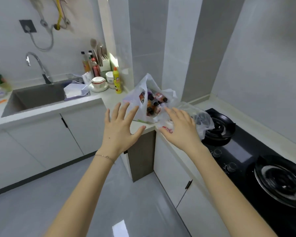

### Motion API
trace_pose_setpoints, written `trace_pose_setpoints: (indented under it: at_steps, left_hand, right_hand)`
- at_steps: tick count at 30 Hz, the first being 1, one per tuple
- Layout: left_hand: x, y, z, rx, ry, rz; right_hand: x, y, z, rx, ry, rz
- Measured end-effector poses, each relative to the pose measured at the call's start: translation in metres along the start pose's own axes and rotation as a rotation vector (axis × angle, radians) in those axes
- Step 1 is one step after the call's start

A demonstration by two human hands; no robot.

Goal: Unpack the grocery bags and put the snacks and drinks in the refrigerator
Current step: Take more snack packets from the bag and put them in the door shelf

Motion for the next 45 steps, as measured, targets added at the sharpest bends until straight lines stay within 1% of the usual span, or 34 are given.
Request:
trace_pose_setpoints:
  at_steps: [6, 10, 14, 17, 20, 27, 29, 32, 37, 41, 45]
  left_hand:
    - [-0.096, -0.046, -0.002, 0.057, -0.143, 0.045]
    - [-0.142, -0.078, -0.013, 0.111, -0.213, 0.072]
    - [-0.184, -0.116, -0.026, 0.124, -0.262, 0.125]
    - [-0.216, -0.15, -0.04, 0.12, -0.294, 0.175]
    - [-0.247, -0.186, -0.056, 0.112, -0.309, 0.26]
    - [-0.284, -0.257, -0.079, 0.114, -0.327, 0.373]
    - [-0.289, -0.276, -0.081, 0.114, -0.316, 0.42]
    - [-0.296, -0.3, -0.082, 0.091, -0.297, 0.539]
    - [-0.312, -0.338, -0.081, 0.045, -0.276, 0.739]
    - [-0.321, -0.36, -0.083, 0.027, -0.299, 0.817]
    - [-0.326, -0.376, -0.082, 0.001, -0.282, 0.888]
  right_hand:
    - [-0.057, 0.0, -0.056, -0.004, -0.178, -0.053]
    - [-0.085, -0.006, -0.095, -0.012, -0.241, -0.097]
    - [-0.111, -0.02, -0.139, -0.025, -0.31, -0.078]
    - [-0.133, -0.032, -0.177, -0.028, -0.345, -0.03]
    - [-0.154, -0.042, -0.21, -0.043, -0.354, 0.029]
    - [-0.197, -0.071, -0.265, -0.059, -0.367, 0.195]
    - [-0.205, -0.081, -0.274, -0.073, -0.372, 0.234]
    - [-0.214, -0.097, -0.283, -0.118, -0.398, 0.31]
    - [-0.23, -0.127, -0.299, -0.12, -0.447, 0.416]
    - [-0.238, -0.144, -0.309, -0.111, -0.529, 0.463]
    - [-0.238, -0.158, -0.315, -0.094, -0.587, 0.49]
Point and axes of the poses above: each hand's wrist, its own x-axis away from the middle knuckle, its own y-axis out of the back of the hand, z = x × y, the point moved 2 cm from there along -x, towards the middle knuckle, and after that the axes turned 8 degrees about z, right-handed, at the moved point
